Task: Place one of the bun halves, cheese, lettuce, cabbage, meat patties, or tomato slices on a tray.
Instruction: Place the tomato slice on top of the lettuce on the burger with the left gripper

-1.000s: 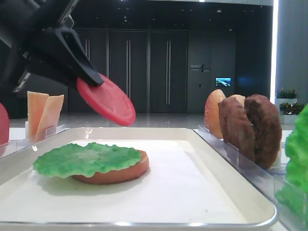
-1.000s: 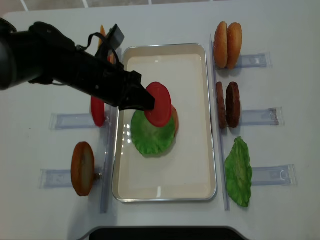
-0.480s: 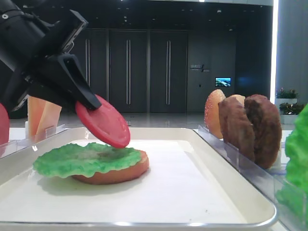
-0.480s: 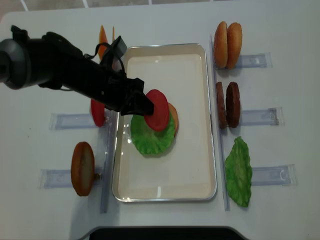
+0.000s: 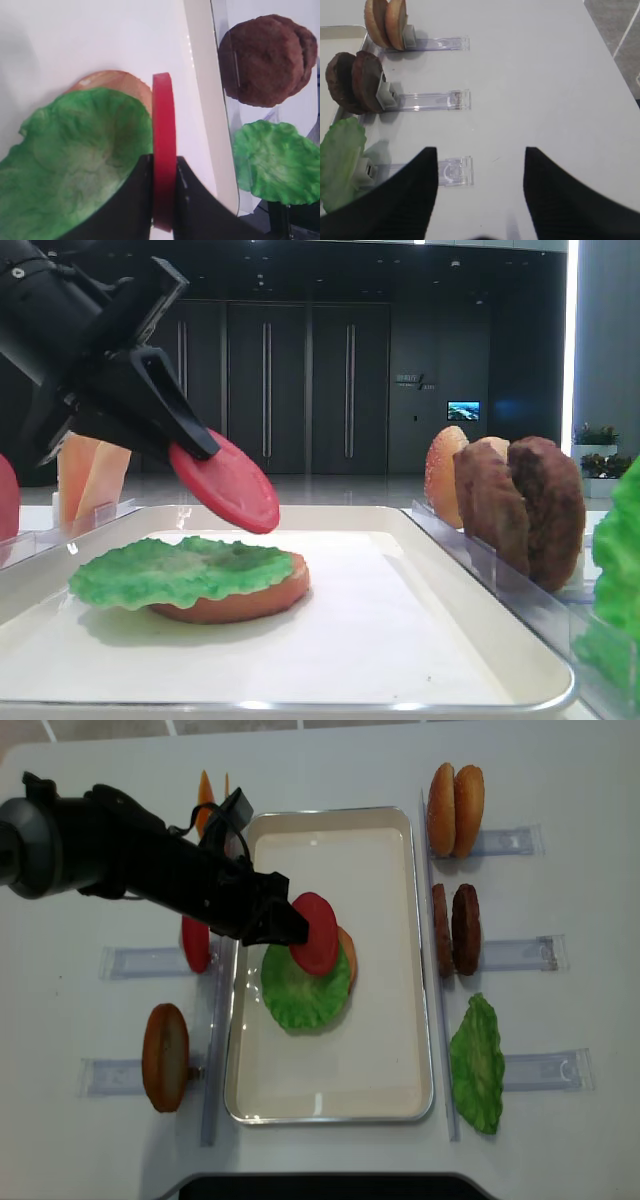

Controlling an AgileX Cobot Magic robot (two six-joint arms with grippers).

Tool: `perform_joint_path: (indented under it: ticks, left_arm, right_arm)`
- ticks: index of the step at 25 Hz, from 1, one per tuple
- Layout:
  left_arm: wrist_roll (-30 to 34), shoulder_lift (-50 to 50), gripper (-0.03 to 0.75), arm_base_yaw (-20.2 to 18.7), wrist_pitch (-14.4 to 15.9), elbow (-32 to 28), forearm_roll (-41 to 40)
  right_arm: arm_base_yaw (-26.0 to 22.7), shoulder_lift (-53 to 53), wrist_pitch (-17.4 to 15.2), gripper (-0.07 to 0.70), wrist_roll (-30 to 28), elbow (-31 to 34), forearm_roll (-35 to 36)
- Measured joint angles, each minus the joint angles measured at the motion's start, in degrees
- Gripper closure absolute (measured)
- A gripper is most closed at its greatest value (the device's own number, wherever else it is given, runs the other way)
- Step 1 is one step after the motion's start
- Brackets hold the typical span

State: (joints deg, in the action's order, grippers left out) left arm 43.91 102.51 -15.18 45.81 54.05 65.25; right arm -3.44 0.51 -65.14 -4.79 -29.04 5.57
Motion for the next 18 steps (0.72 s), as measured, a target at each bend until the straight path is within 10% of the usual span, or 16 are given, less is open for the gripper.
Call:
perform_joint_path:
  ticks: [18]
  left_arm:
    - [1.29, 1.35, 0.658, 0.00, 1.57, 0.00, 1.34]
  right_arm:
    - [0.00, 0.00, 0.00, 0.261, 0.00, 0.00, 0.00]
